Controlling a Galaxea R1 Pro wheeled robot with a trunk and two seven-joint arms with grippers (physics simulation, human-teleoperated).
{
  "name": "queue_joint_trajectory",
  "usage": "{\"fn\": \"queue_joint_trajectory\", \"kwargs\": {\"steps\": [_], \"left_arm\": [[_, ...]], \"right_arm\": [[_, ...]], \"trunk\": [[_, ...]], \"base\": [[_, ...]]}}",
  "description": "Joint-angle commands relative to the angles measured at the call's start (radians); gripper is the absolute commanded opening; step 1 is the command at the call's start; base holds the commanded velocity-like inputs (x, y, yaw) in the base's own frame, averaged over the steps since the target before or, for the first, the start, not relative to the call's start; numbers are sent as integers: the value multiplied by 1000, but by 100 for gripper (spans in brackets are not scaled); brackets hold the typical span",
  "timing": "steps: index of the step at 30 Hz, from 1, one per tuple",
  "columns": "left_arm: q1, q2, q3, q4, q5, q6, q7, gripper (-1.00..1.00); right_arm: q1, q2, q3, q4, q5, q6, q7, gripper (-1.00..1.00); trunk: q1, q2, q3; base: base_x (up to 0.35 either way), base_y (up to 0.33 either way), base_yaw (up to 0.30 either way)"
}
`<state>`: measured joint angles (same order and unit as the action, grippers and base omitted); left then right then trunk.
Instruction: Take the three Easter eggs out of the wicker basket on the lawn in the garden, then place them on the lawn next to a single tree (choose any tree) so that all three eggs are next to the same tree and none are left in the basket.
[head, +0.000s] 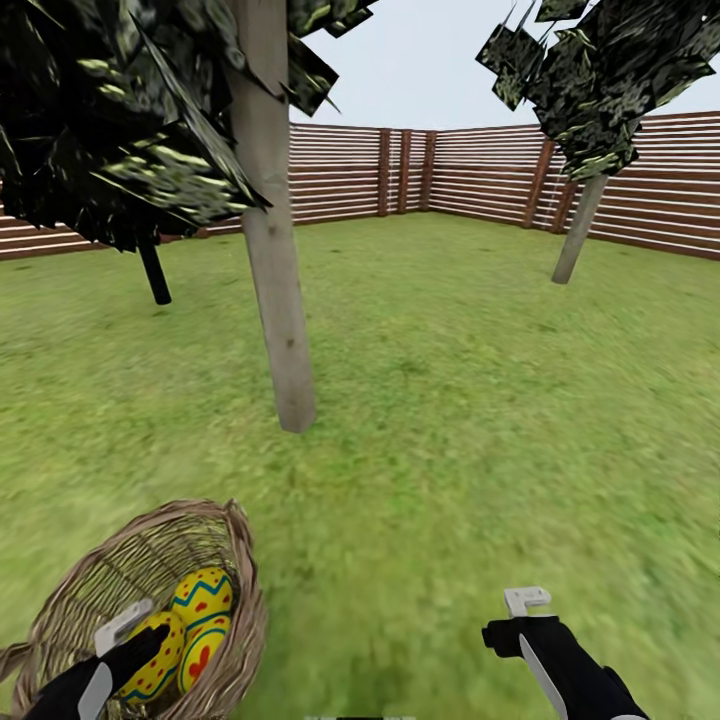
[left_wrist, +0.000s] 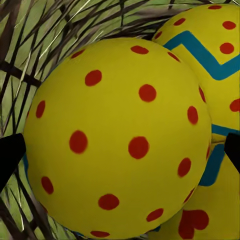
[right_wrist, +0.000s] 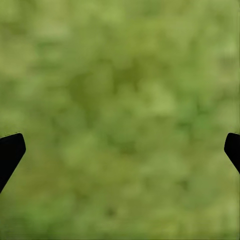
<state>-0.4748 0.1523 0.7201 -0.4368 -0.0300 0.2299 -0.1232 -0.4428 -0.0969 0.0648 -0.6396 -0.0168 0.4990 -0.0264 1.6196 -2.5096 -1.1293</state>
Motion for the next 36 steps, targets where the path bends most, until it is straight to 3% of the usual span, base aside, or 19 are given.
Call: {"fn": "queue_joint_trajectory", "kwargs": {"steps": [1,7,14,15,36], "left_arm": [[-1,0,8,-2,-4,7,-7,100],[-1,-4,6,-2,-4,6,-6,100],[-1,-8,5,0,-4,4,-7,100],[-1,-8,6,0,-4,2,-7,-100],[-1,-8,7,6,-4,0,-8,-100]], "right_arm": [[0,-1,6,-2,-2,6,-3,100],[0,-1,6,-2,-2,6,-3,100],[0,-1,6,-2,-2,6,-3,100],[0,-1,5,-2,-2,6,-3,100],[0,-1,4,-2,-2,6,-3,100]], "trunk": [[0,-1,-5],[3,-2,-28],[3,-2,-28],[3,-2,-28],[3,-2,-28]], "base": [[0,0,0],[0,0,0],[0,0,0],[0,0,0],[0,0,0]]}}
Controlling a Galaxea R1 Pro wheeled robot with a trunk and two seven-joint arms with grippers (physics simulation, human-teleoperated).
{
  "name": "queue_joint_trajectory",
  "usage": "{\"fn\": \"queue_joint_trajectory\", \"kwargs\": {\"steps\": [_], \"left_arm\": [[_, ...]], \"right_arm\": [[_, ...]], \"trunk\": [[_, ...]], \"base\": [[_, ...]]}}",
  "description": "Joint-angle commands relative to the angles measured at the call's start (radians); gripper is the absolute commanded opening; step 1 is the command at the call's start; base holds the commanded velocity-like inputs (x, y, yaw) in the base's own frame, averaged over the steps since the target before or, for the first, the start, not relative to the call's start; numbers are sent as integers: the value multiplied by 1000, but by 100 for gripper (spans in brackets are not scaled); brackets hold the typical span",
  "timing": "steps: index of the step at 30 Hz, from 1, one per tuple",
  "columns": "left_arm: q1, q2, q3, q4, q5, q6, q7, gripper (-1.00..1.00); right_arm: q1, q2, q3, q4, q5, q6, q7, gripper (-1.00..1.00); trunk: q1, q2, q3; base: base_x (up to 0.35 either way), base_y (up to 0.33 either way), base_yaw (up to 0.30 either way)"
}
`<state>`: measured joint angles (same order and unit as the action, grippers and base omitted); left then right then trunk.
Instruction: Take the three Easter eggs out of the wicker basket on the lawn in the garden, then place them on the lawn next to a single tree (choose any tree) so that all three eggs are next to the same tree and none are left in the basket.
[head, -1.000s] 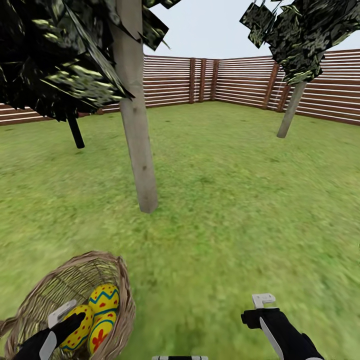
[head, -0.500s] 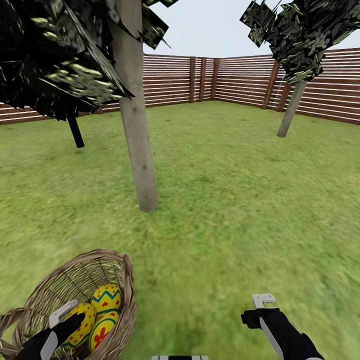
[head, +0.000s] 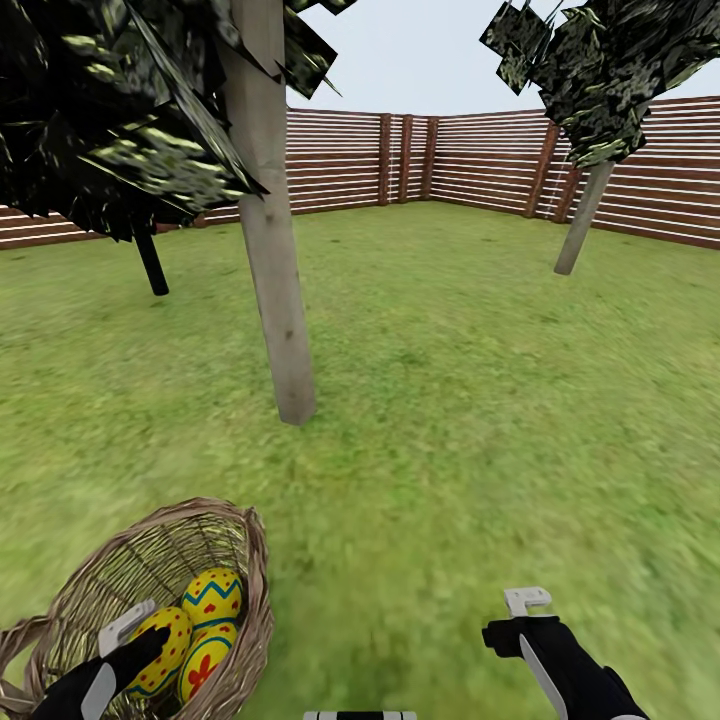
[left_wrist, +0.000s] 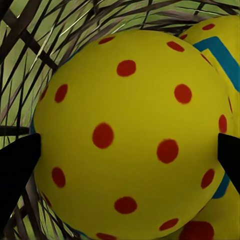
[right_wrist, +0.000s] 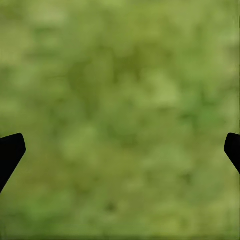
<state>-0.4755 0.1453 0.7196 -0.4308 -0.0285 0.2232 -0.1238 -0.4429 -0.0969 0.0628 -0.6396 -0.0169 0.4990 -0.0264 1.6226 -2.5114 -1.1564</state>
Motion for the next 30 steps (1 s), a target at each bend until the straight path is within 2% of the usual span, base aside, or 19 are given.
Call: {"fn": "queue_joint_trajectory", "kwargs": {"steps": [1,8,15,30], "left_arm": [[0,-2,8,0,-6,7,-7,-100],[0,-3,8,1,-7,7,-7,-100],[0,-13,7,1,-10,7,-4,-100],[0,-13,6,3,-11,7,-4,-100]], "right_arm": [[0,-1,6,-2,-2,6,-3,100],[0,-1,6,-2,-2,6,-3,100],[0,-1,6,-1,-2,6,-3,100],[0,0,7,0,0,4,-3,100]], "trunk": [[0,0,-1],[0,0,-1],[-3,1,26],[-10,5,84]], "base": [[0,0,0],[0,0,0],[0,0,0],[0,0,0]]}}
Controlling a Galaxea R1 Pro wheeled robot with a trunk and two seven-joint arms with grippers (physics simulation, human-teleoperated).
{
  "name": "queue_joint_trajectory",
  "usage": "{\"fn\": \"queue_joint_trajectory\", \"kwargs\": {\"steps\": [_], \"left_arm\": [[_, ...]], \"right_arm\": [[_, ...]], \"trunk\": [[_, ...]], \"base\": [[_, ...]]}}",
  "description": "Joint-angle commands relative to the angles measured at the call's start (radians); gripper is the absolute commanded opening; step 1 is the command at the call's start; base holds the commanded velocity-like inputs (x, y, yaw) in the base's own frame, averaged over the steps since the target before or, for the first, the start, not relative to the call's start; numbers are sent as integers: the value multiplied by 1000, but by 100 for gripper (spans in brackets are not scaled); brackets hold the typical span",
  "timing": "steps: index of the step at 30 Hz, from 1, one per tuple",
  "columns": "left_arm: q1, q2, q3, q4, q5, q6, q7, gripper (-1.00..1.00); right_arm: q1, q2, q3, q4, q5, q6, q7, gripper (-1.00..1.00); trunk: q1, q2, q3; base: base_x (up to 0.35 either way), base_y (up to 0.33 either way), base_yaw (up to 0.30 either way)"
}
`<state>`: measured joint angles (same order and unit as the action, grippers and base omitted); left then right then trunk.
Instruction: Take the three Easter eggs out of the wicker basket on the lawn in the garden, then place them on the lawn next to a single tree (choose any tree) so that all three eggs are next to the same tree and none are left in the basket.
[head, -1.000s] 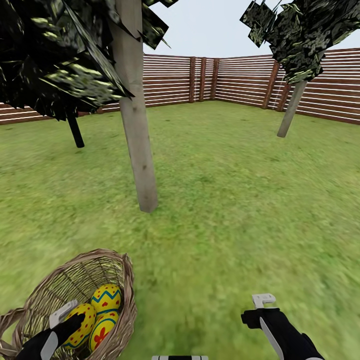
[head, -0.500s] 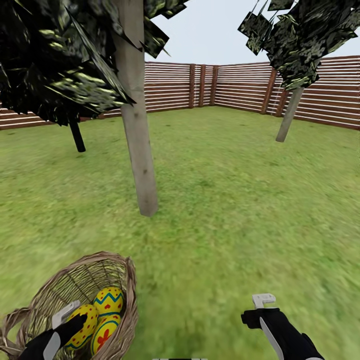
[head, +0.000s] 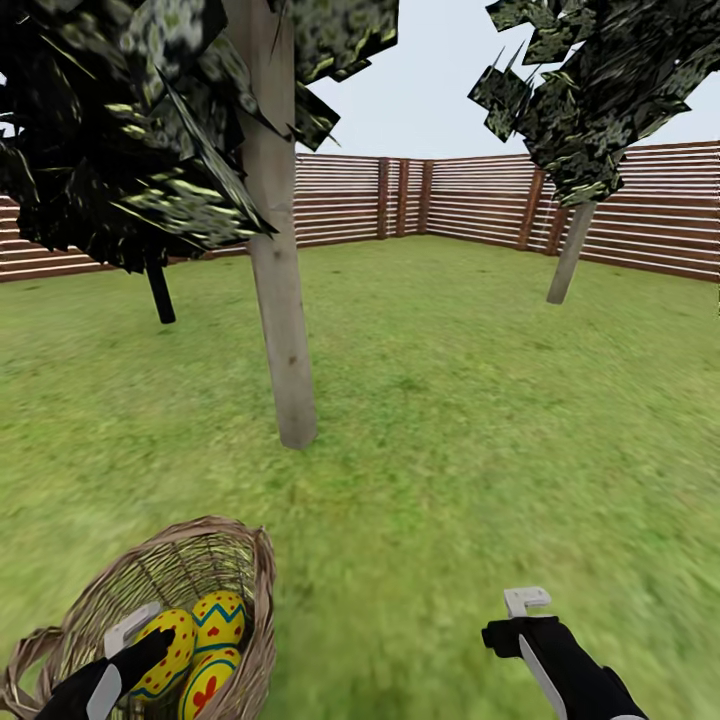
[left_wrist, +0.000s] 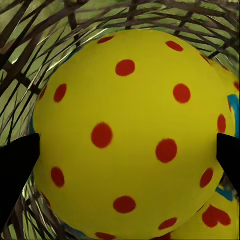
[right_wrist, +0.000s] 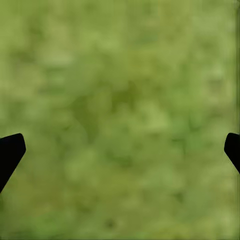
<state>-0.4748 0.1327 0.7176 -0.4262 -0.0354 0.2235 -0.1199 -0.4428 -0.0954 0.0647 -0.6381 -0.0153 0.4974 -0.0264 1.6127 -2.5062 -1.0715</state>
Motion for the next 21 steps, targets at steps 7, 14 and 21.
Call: {"fn": "queue_joint_trajectory", "kwargs": {"steps": [7,14,21], "left_arm": [[-1,-1,4,-2,-4,14,-10,-100],[-1,-2,-22,-2,-4,16,-7,-100],[-1,-4,-21,-3,-3,28,-6,-100]], "right_arm": [[-1,-3,4,-2,-3,7,-3,100],[0,-1,6,-2,-2,7,-3,100],[0,-1,6,-2,-2,7,-3,100]], "trunk": [[-3,1,26],[-6,3,53],[-10,5,80]], "base": [[0,0,0],[0,0,0],[-10,0,0]]}}
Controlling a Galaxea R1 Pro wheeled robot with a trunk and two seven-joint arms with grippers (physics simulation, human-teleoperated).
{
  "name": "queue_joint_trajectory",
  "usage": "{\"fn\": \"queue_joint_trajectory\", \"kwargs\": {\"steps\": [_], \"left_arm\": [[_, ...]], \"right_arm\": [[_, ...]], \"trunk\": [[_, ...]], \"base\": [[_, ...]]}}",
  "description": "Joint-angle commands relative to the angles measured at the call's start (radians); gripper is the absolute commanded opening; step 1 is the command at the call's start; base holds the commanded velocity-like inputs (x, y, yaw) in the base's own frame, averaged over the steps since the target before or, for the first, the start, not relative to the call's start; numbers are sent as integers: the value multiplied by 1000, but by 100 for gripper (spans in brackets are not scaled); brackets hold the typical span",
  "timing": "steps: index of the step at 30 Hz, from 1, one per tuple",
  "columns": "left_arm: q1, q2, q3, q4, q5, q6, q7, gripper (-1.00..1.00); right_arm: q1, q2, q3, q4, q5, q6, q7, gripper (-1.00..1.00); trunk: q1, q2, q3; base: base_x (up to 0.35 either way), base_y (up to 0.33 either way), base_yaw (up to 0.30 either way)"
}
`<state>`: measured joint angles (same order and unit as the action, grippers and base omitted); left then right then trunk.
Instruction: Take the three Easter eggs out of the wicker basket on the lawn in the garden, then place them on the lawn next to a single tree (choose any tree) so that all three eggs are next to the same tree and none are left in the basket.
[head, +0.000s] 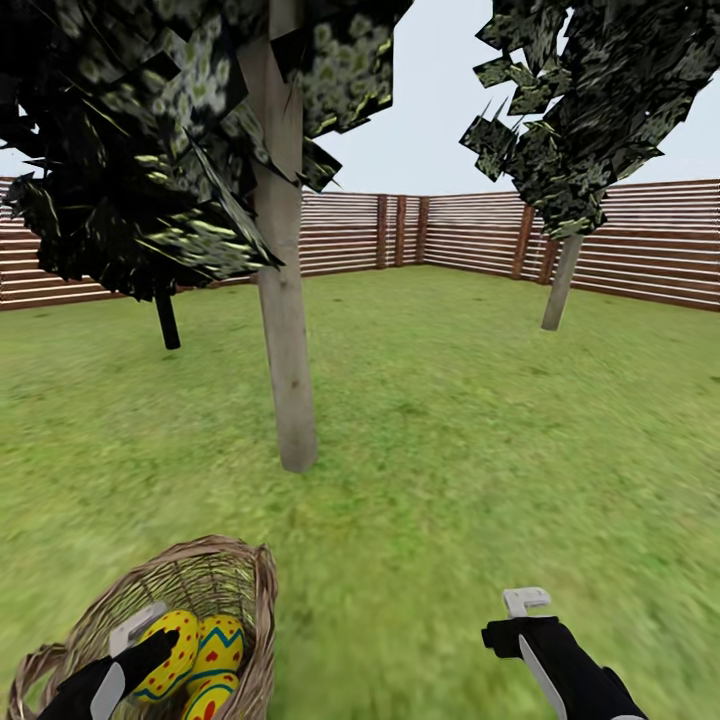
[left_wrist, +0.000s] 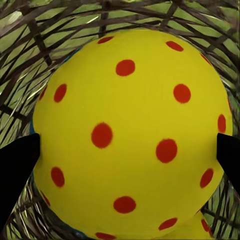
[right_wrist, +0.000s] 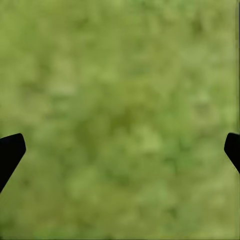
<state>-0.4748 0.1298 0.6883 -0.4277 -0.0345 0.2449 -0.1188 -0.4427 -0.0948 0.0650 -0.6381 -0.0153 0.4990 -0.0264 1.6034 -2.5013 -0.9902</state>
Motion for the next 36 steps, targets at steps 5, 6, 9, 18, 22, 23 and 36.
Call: {"fn": "queue_joint_trajectory", "kwargs": {"steps": [5,6,9,18,22,23,36], "left_arm": [[-1,-2,10,0,-4,7,-7,-100],[-1,-2,10,0,-4,7,-7,-100],[-1,-2,10,0,-4,6,-7,-100],[-1,-4,10,0,-2,5,-10,-100],[-1,-5,11,0,-2,5,-10,-100],[-1,-7,11,0,-2,5,-10,-100],[-1,-13,10,0,-4,5,-6,-100]], "right_arm": [[0,0,6,-1,-2,5,-3,100],[-1,0,6,0,-2,5,-3,100],[0,0,6,0,-2,6,-3,100],[-1,1,7,1,-2,4,-3,100],[-1,1,7,2,-2,4,-3,100],[-1,1,7,2,-2,4,-3,100],[0,1,6,2,-2,4,-3,100]], "trunk": [[-2,1,18],[-3,1,22],[-11,15,32],[-46,78,61],[-61,106,73],[-65,113,76],[-115,204,117]], "base": [[-155,0,0],[-64,0,0],[-29,0,0],[-126,0,0],[-19,0,0],[-2,0,0],[0,0,0]]}}
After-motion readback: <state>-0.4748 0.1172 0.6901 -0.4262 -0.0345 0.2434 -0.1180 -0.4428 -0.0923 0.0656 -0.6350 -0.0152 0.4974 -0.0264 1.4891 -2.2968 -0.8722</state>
